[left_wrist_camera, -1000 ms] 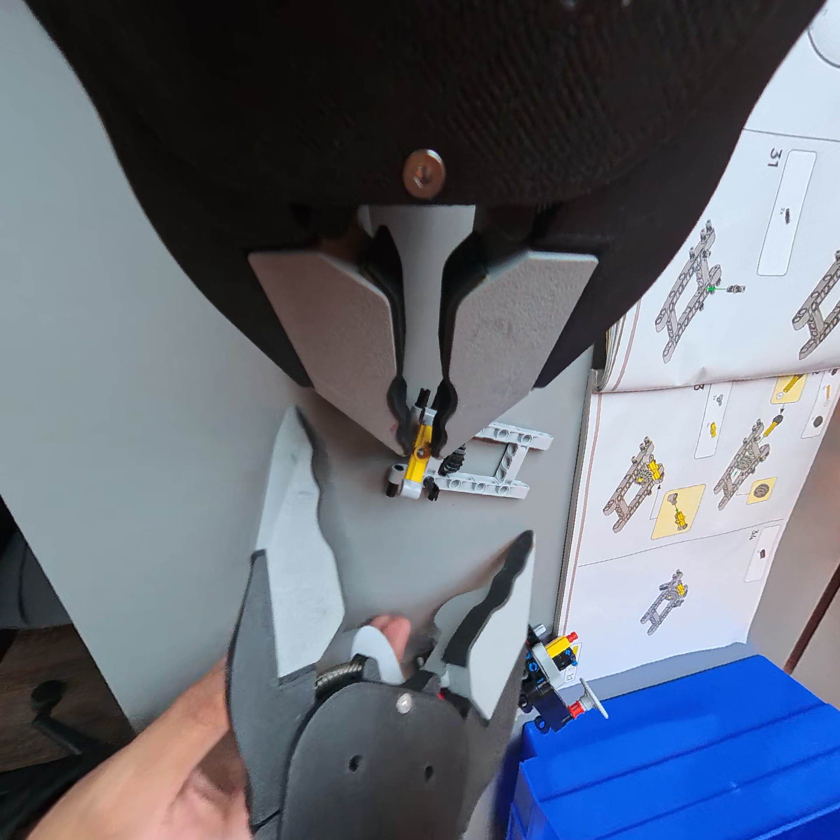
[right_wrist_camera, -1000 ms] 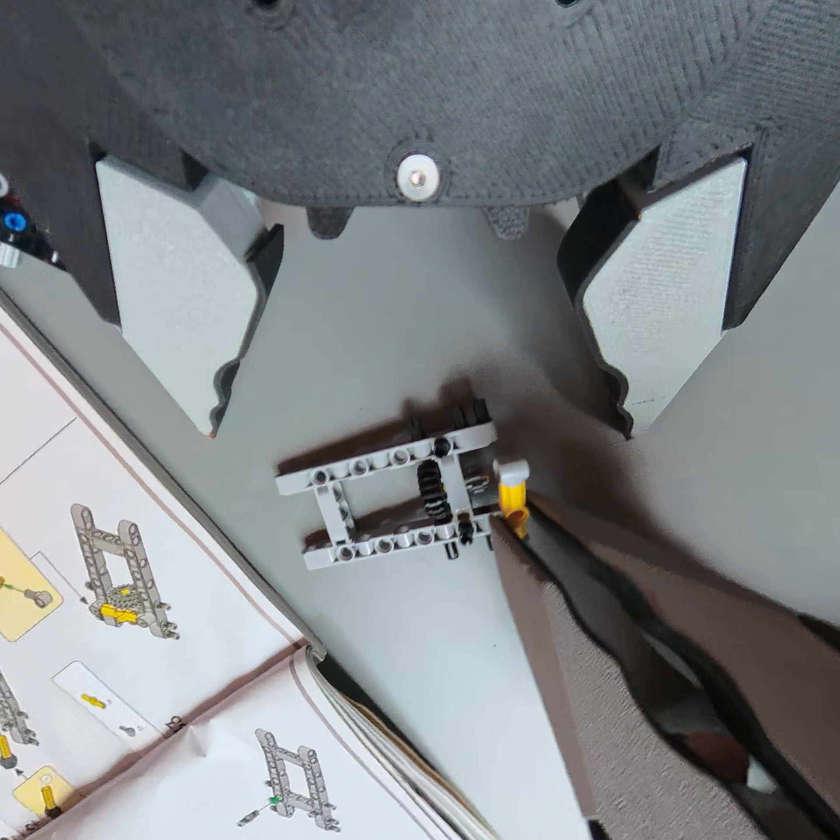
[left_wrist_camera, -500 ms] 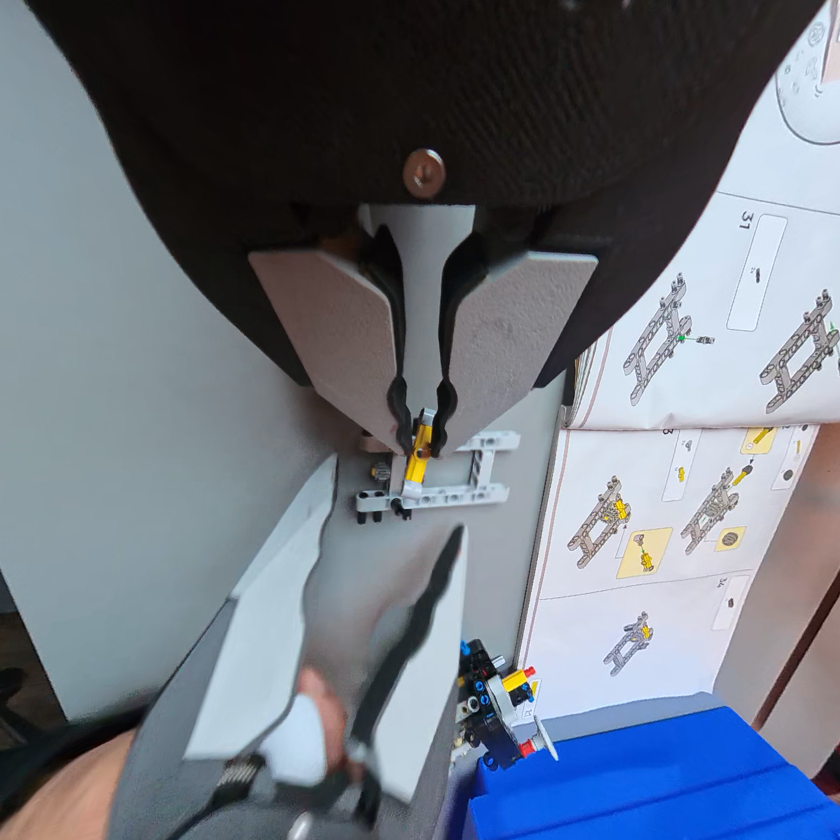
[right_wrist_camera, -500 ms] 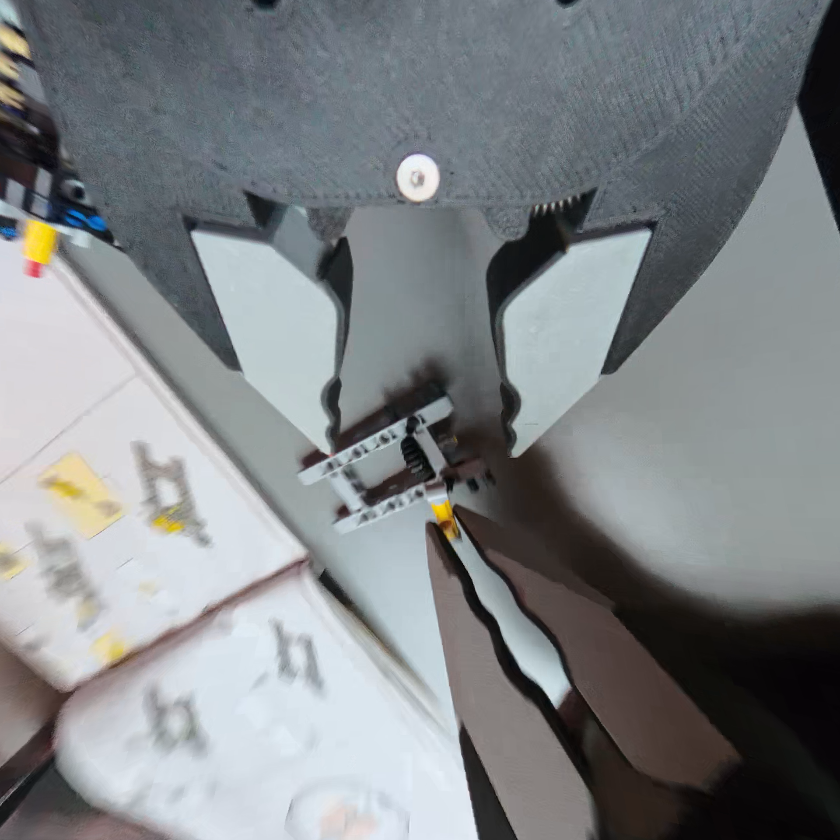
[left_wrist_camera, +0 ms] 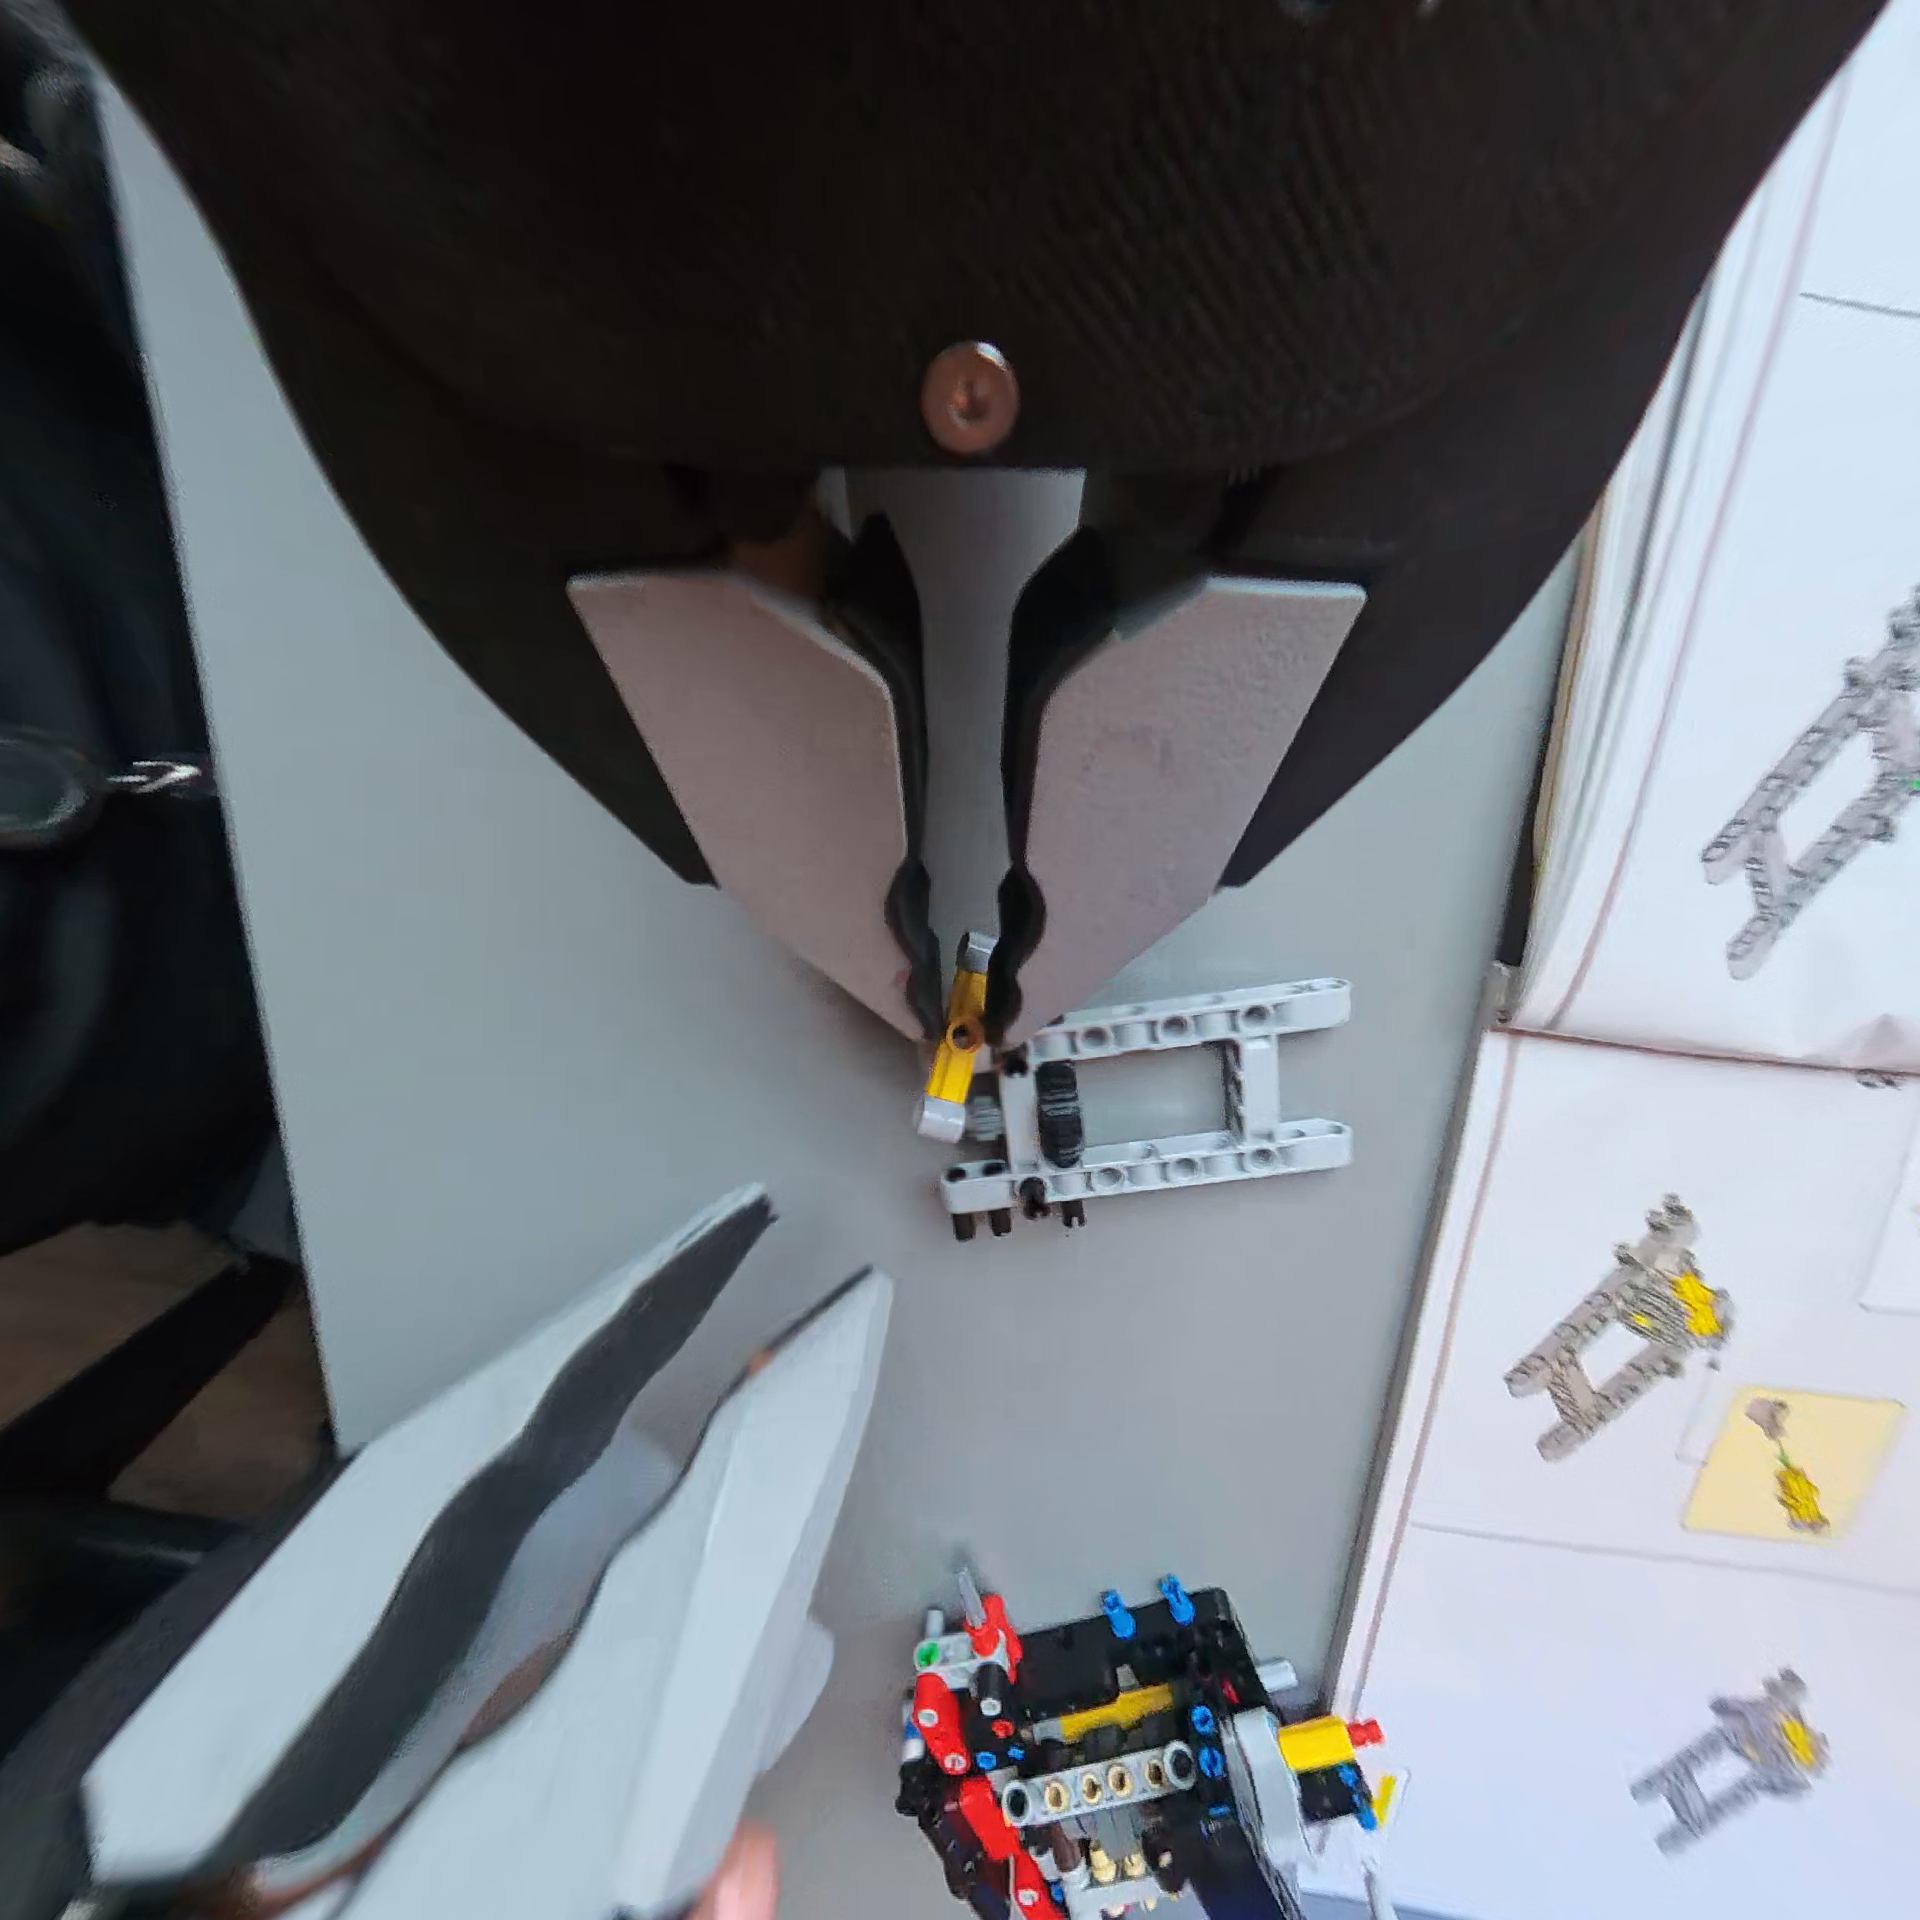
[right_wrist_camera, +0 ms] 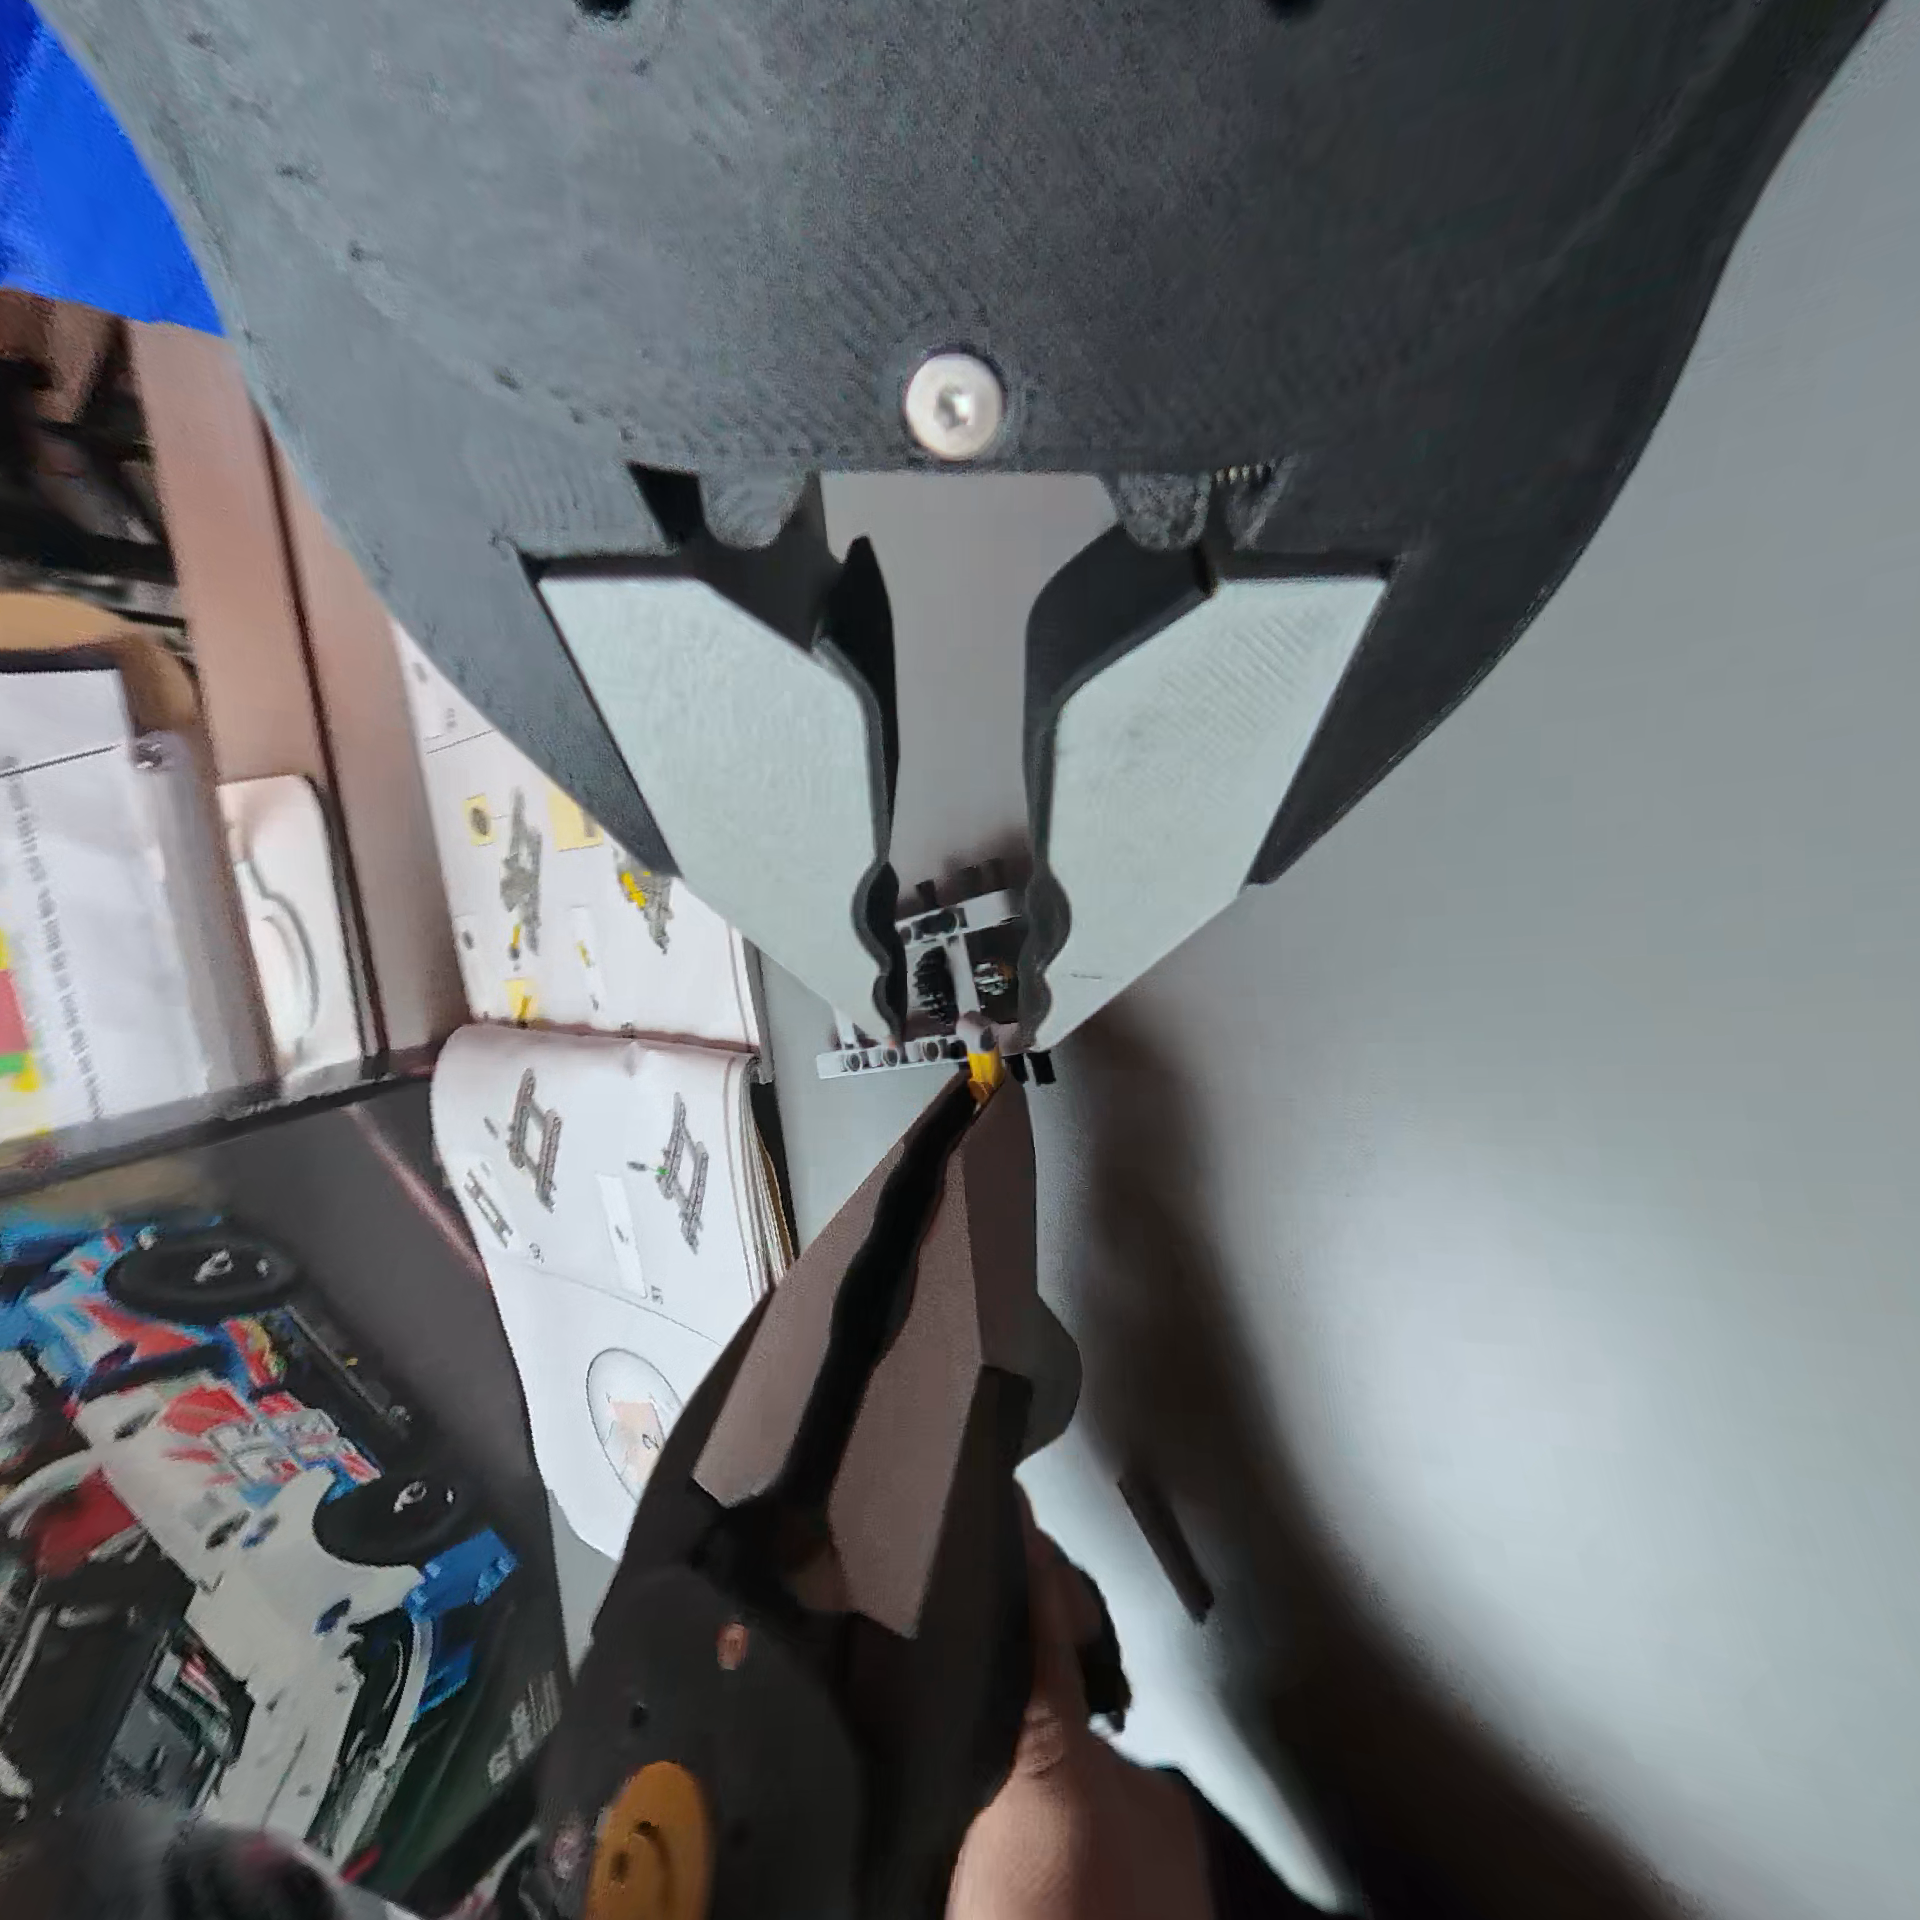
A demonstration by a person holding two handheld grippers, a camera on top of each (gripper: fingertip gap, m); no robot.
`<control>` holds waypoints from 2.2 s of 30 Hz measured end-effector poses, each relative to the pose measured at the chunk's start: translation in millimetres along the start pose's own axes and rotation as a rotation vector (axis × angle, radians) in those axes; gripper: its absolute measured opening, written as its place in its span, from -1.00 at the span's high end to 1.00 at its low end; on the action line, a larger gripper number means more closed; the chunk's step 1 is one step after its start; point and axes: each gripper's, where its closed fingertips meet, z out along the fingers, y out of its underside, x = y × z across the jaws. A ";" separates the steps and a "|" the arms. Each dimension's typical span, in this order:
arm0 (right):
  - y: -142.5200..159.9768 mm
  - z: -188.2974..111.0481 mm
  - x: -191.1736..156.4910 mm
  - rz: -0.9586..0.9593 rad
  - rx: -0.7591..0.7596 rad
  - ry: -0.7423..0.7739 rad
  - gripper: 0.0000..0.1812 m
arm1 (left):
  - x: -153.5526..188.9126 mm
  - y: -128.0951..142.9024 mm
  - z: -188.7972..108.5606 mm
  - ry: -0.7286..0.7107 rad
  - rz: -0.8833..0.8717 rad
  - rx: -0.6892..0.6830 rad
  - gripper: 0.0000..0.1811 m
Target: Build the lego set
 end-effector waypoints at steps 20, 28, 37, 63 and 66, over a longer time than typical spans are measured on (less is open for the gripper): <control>5.0 22.1 -13.7 -0.157 -0.002 -0.093 0.97 | 18.2 -6.9 -6.6 0.278 -0.307 0.032 0.95; 15.0 14.4 -1.2 0.038 0.046 -0.137 0.98 | 1.5 -14.2 -14.8 0.138 -0.189 0.093 0.76; 26.3 14.5 7.1 0.165 0.041 -0.235 0.97 | 0.5 -19.6 -6.0 -0.076 0.104 0.076 0.84; 39.2 24.6 -2.9 0.273 -0.001 -0.309 0.61 | -8.8 -7.0 -7.2 -0.047 0.009 0.077 0.94; 39.4 28.8 -10.9 0.244 -0.032 -0.335 0.69 | -9.8 -2.6 -6.3 -0.044 0.003 0.065 0.94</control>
